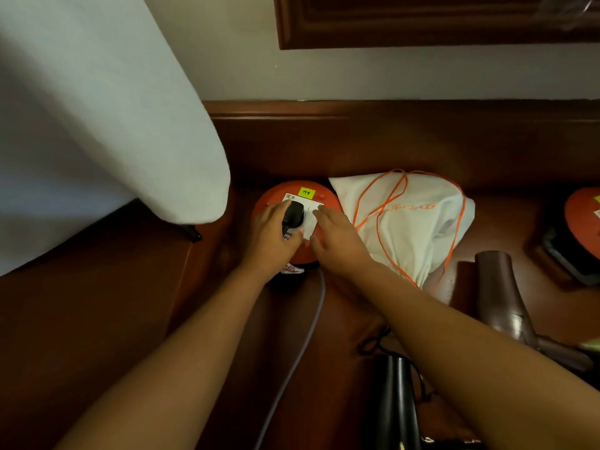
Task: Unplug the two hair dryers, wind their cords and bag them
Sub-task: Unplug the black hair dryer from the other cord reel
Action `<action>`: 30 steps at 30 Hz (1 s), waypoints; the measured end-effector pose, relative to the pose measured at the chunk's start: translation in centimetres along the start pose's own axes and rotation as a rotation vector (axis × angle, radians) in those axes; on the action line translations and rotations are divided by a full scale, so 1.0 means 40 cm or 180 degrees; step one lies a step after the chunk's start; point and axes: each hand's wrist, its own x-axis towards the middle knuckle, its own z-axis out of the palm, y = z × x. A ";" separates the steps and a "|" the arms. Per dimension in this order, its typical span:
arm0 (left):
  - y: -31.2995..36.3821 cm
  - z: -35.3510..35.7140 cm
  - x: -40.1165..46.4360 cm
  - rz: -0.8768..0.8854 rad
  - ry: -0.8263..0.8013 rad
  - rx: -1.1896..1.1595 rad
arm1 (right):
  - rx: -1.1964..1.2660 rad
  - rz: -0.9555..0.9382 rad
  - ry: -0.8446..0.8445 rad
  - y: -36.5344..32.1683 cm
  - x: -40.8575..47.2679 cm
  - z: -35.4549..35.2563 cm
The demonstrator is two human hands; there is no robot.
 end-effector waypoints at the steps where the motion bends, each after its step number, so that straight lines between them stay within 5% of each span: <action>1: -0.008 0.002 0.013 0.0037 -0.0004 0.0029 | -0.0041 -0.0055 0.0032 0.002 0.008 0.006; 30: -0.080 0.055 0.046 0.0259 0.0186 0.0348 | -0.0251 -0.0076 0.0247 0.058 0.043 0.087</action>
